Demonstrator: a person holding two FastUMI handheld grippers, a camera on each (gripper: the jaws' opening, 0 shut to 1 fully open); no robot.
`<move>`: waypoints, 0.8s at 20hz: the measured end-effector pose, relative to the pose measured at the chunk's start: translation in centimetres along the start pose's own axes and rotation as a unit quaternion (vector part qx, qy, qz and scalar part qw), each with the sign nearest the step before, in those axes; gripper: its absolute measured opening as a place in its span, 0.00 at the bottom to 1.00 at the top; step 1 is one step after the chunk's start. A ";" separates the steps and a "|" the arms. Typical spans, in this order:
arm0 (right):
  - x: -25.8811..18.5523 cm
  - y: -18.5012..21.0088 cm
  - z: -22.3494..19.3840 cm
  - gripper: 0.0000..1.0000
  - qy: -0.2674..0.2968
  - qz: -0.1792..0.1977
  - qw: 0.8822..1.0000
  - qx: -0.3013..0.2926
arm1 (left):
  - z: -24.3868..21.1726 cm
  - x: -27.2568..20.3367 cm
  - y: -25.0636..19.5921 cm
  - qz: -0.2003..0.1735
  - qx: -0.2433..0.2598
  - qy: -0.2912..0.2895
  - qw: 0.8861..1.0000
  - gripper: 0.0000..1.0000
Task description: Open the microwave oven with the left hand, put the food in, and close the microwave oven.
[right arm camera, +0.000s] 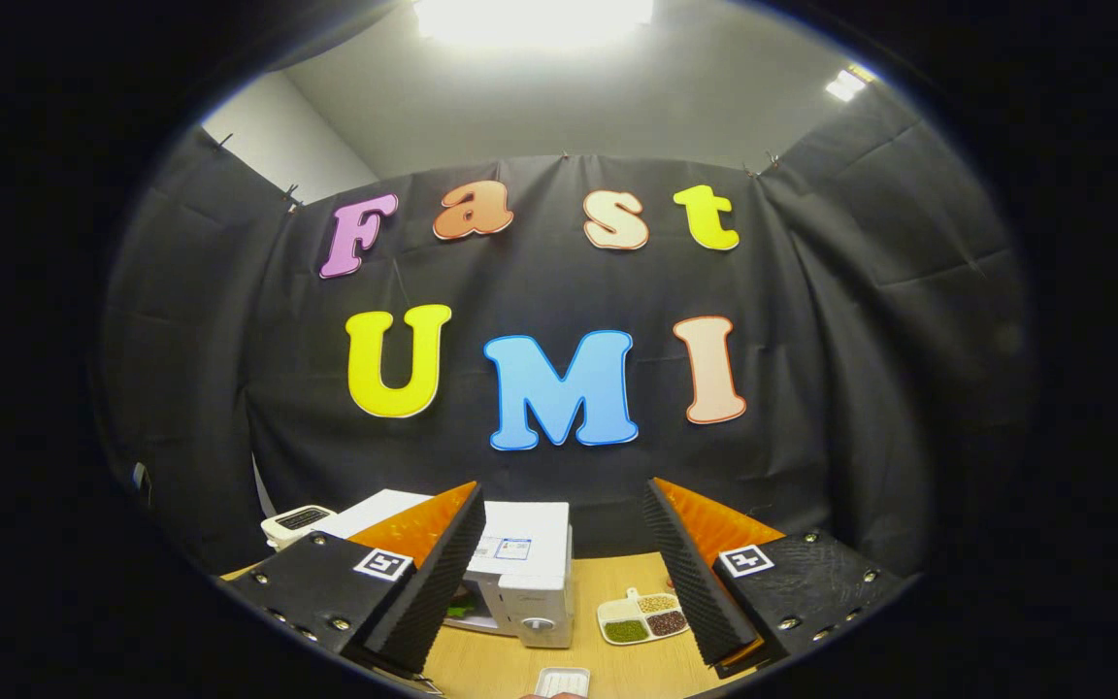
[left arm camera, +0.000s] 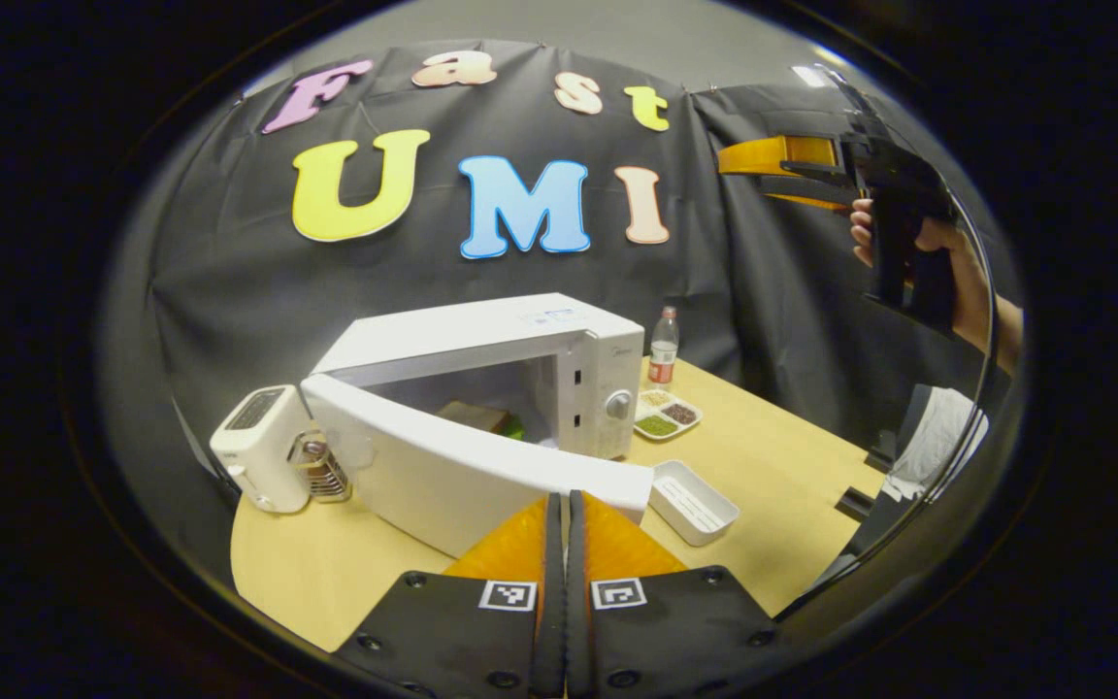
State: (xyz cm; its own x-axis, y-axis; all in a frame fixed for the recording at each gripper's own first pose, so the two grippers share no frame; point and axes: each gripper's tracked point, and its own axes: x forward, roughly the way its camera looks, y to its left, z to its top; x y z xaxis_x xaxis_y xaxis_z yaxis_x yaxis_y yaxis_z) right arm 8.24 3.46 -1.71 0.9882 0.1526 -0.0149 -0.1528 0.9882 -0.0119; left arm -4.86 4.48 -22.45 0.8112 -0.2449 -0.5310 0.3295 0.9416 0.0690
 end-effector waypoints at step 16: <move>0.0 -6.4 -0.8 0.99 0.014 -0.056 0.998 0.005 | 4.6 11.1 -2.7 -0.026 0.006 0.003 1.000 0.07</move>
State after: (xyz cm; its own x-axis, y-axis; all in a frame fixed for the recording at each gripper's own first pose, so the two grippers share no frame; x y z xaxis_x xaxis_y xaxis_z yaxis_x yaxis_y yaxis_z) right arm 9.26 -2.91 -2.43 0.9983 0.0406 -0.0414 -0.0408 0.9992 -0.0048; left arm 5.47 -1.84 -24.60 0.7899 -0.2927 -0.5388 0.3770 0.9249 0.0502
